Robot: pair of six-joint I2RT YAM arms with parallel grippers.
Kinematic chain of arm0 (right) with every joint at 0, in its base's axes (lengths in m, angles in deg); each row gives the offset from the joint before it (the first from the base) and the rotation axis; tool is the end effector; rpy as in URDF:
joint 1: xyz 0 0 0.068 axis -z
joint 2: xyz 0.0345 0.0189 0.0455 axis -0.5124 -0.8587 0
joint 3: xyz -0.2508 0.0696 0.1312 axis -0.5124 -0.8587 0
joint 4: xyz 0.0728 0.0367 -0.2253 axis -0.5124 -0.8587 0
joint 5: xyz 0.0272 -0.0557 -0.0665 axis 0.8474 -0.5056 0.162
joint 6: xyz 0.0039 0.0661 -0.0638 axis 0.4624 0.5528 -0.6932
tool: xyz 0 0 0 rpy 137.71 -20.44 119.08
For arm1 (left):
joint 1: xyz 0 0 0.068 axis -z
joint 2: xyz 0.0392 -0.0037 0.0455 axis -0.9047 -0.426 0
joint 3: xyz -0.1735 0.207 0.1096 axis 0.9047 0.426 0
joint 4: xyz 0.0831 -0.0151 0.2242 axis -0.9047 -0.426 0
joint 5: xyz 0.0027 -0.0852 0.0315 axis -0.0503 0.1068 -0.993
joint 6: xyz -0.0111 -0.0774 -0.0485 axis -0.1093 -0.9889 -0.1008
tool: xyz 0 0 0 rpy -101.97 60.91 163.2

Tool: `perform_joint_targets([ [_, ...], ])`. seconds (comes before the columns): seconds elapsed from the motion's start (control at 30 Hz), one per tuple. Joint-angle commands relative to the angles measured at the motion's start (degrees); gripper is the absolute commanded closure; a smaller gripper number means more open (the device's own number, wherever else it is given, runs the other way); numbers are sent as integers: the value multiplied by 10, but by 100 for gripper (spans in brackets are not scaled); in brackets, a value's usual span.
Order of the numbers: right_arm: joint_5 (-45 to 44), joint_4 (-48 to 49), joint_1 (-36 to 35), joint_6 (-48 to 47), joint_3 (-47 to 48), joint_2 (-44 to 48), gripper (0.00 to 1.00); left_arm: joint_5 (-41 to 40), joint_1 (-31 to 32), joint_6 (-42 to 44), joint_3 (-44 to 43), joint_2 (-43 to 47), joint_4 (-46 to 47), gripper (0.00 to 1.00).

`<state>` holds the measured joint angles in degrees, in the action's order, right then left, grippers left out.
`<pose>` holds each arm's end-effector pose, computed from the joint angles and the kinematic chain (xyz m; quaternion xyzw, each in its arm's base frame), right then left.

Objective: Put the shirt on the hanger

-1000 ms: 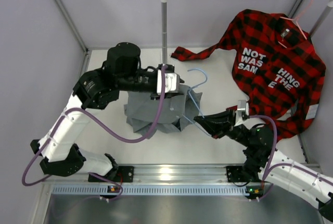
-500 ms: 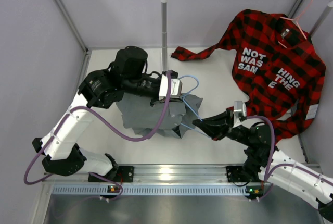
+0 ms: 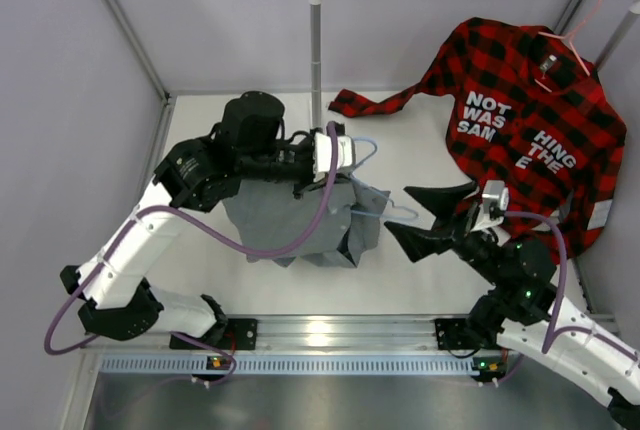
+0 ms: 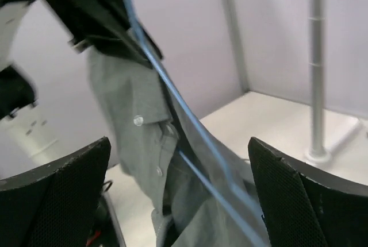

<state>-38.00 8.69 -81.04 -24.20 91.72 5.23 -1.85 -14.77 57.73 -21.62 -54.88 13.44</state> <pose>0.0671 0.0973 0.3577 -0.2019 0.4999 0.4992 0.6783 0.1319 -0.2207 0.4855 0.6441 0.5292 -0.2905 0.4698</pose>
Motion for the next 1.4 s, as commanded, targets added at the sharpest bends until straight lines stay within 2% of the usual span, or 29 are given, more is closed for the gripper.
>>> perform_joint_targets([
  [0.0, -223, -153, -1, 72, 5, 40, 1, -196, -1, -95, 27, 49, 128, 100],
  [0.1, -263, -164, -1, 180, -47, 81, 7, -285, -1, -162, 79, 83, 180, 100],
  [0.13, -264, -161, -1, 206, -58, 87, 14, -308, -1, -198, 94, 93, 206, 100],
  [0.17, -265, -159, -1, 272, -81, 89, 17, -327, -1, -217, 124, 101, 218, 100],
  [0.23, -233, -98, -1, 317, -118, 80, 23, -364, -1, -262, 151, 126, 239, 100],
  [0.27, -218, -27, -2, 358, -134, 56, 25, -367, -1, -273, 172, 132, 253, 100],
  [0.37, -192, 55, -1, 415, -159, -26, 34, -340, -1, -298, 211, 157, 280, 100],
  [0.43, -185, 88, -2, 422, -150, -67, 39, -323, -1, -307, 229, 172, 295, 100],
  [0.5, -181, 136, -1, 415, -142, -125, 40, -316, -1, -310, 251, 178, 306, 100],
  [0.73, -236, 170, 3, 366, -123, -245, 48, -304, -1, -315, 269, 187, 309, 100],
  [0.93, -181, 264, 7, 356, -121, -332, 49, -298, -1, -310, 264, 187, 309, 100],
  [1.07, -131, 355, 8, 351, -120, -374, 53, -298, -1, -310, 262, 186, 309, 100],
  [1.17, -137, 365, 8, 341, -117, -379, 84, -301, -1, -305, 265, 188, 308, 100],
  [1.2, -147, 343, 8, 338, -117, -372, 100, -310, -1, -300, 265, 188, 307, 100],
  [1.27, -177, 287, 15, 317, -100, -334, 100, -321, -1, -295, 270, 201, 306, 100],
  [1.3, -190, 208, 19, 310, -92, -315, 100, -327, -1, -295, 273, 206, 303, 100],
  [1.37, -209, 143, 31, 286, -68, -265, 100, -341, -1, -289, 274, 224, 299, 100],
])
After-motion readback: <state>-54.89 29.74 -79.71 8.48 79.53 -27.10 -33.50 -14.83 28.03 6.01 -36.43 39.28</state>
